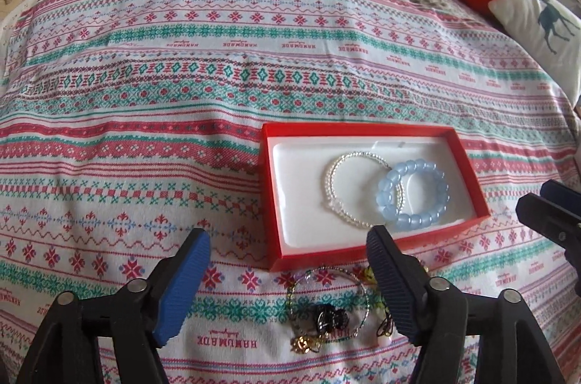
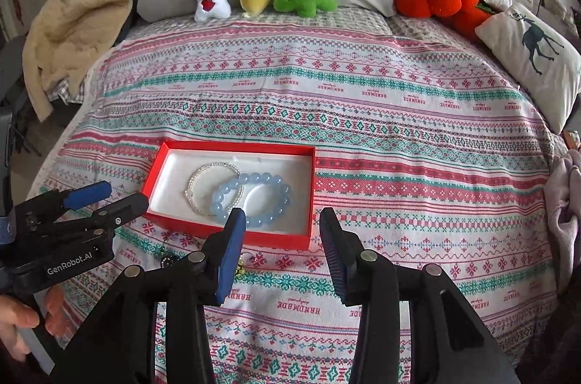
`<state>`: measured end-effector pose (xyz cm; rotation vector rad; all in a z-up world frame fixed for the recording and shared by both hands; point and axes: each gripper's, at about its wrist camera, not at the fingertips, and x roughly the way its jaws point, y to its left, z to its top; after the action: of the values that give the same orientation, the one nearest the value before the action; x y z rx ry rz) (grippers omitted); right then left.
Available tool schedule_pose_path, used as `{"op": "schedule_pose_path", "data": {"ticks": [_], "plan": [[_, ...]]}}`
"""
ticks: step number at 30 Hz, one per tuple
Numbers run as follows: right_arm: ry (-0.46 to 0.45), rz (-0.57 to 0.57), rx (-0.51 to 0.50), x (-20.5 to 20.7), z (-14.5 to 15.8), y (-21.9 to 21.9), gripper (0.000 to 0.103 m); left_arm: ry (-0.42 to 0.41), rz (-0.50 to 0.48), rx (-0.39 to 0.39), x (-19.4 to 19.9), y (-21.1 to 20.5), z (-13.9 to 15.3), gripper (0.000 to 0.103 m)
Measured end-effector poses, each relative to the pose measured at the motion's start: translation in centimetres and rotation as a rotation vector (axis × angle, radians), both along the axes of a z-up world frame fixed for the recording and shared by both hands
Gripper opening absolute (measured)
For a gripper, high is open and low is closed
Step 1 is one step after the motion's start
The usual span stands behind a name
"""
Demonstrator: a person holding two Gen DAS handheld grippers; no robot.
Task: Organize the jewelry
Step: 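Move both tools back to the remaining jewelry pile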
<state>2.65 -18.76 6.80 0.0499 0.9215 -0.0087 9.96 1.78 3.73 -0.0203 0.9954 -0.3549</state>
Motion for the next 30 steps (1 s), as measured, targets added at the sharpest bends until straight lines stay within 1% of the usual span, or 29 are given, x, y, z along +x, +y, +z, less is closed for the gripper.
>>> {"op": "schedule_pose_path", "data": {"ticks": [2, 3, 5, 8, 12, 16, 24, 27, 30], "plan": [[0.002, -0.008, 0.007, -0.5, 0.0, -0.2, 0.056, 0.004, 0.0, 0.018, -0.6, 0.3, -0.2, 0.084], [0.004, -0.012, 0.006, -0.8, 0.1, -0.2, 0.059, 0.004, -0.001, 0.03, -0.9, 0.4, -0.3, 0.085], [0.0, -0.02, 0.001, -1.2, 0.2, -0.2, 0.061, 0.007, 0.006, 0.053, -1.4, 0.9, -0.5, 0.088], [-0.005, -0.035, 0.001, -1.7, 0.2, -0.1, 0.067, 0.019, 0.019, 0.069, -1.7, 1.5, -0.8, 0.09], [0.002, -0.057, -0.002, -1.9, -0.2, -0.2, 0.073, 0.036, 0.024, 0.08, -1.9, 2.2, -1.1, 0.09], [0.015, -0.063, -0.042, -2.0, -0.9, 0.0, 0.074, 0.045, 0.032, 0.09, -1.8, 2.7, -1.4, 0.091], [0.061, -0.068, -0.049, -2.1, -2.2, -0.4, 0.074, 0.08, 0.014, 0.106, -1.7, 2.4, -2.4, 0.091], [0.101, -0.075, -0.014, -1.8, -3.0, -0.9, 0.075, 0.131, 0.001, 0.084, -1.4, 2.5, -3.3, 0.091], [0.152, -0.085, 0.033, -1.4, -4.1, -1.5, 0.075, 0.209, 0.012, 0.025, -0.8, 2.7, -4.5, 0.091]]}}
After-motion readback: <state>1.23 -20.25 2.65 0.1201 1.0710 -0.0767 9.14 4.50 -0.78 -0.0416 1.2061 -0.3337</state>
